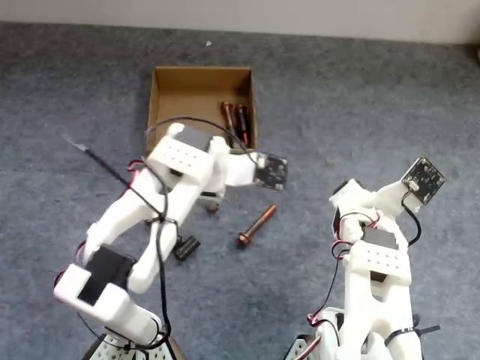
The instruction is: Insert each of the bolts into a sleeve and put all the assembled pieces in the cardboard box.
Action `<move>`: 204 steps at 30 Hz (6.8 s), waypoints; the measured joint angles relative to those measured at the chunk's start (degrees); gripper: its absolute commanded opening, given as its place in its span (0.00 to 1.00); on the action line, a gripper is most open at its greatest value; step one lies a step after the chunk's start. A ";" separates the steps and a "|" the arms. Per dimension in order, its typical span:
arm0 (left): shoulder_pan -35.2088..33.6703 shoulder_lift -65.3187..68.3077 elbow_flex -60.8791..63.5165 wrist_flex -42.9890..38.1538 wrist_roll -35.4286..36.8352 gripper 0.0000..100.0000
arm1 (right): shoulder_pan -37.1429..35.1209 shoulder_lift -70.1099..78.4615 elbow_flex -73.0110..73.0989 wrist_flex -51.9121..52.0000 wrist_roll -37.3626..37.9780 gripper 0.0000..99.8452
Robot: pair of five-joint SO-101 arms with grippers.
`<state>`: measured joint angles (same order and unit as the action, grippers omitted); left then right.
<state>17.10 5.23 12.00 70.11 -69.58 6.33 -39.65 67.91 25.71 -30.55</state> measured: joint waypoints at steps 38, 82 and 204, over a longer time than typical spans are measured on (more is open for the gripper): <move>4.31 24.26 -8.97 -8.97 -1.32 0.12 | -2.20 0.00 0.00 0.00 1.41 0.01; 0.62 13.27 -14.15 1.49 29.19 0.21 | -2.20 -0.09 0.00 0.00 1.41 0.01; 12.04 -103.21 63.03 -33.41 84.84 0.01 | -48.97 -63.65 28.13 2.64 35.25 0.01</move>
<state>29.14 -97.98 75.03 36.70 15.25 -42.64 -103.30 96.04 28.35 4.70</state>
